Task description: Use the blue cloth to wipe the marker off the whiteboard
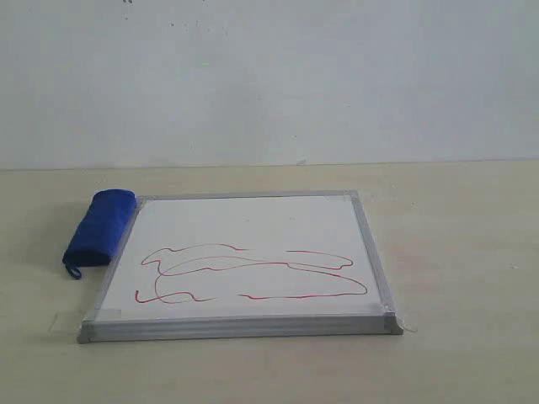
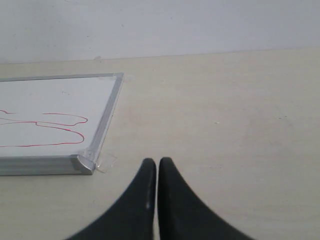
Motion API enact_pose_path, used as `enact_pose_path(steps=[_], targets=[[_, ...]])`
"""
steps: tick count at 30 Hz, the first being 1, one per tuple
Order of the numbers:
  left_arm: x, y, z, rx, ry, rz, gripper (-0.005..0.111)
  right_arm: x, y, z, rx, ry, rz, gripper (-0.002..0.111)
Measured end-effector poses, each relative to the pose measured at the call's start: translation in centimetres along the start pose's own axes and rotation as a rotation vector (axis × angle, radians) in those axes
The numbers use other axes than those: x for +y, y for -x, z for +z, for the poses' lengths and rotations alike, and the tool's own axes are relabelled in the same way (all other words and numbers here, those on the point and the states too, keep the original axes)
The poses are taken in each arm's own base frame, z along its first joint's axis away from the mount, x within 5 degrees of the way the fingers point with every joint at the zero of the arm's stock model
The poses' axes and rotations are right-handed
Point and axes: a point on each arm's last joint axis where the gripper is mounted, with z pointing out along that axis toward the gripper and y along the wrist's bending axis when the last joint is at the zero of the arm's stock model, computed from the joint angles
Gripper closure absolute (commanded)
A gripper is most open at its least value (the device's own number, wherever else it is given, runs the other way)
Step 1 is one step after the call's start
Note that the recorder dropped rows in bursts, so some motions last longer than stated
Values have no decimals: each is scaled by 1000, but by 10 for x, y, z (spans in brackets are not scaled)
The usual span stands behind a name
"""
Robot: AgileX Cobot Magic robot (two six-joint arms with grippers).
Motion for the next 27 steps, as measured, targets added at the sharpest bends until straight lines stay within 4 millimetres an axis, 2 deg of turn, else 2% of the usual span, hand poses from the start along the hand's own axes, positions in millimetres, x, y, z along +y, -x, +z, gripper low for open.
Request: enact_pose_path(steps=[4, 7, 10, 14, 16, 18, 19, 20, 23, 27], targets=[[-2, 18, -2, -199, -27, 0, 103, 0, 0, 0, 0, 0, 0, 107], [-3, 20, -2, -224, -31, 0, 103, 0, 0, 0, 0, 0, 0, 107], [-2, 14, -1, -151, -21, 0, 103, 0, 0, 0, 0, 0, 0, 107], [0, -3, 0, 49, 1, 21, 103, 0, 0, 0, 0, 0, 0, 107], [0, 8, 4, 114, 9, 56, 103, 0, 0, 0, 0, 0, 0, 107], [-1, 39, 9, 104, 17, 100, 103, 0, 0, 0, 0, 0, 0, 107], [0, 56, 14, 155, 36, 106, 103, 0, 0, 0, 0, 0, 0, 107], [0, 63, 17, 198, 48, 108, 103, 0, 0, 0, 0, 0, 0, 107], [4, 66, 27, 435, 94, 100, 103, 0, 0, 0, 0, 0, 0, 107], [4, 70, 31, 415, 90, 99, 103, 0, 0, 0, 0, 0, 0, 107]])
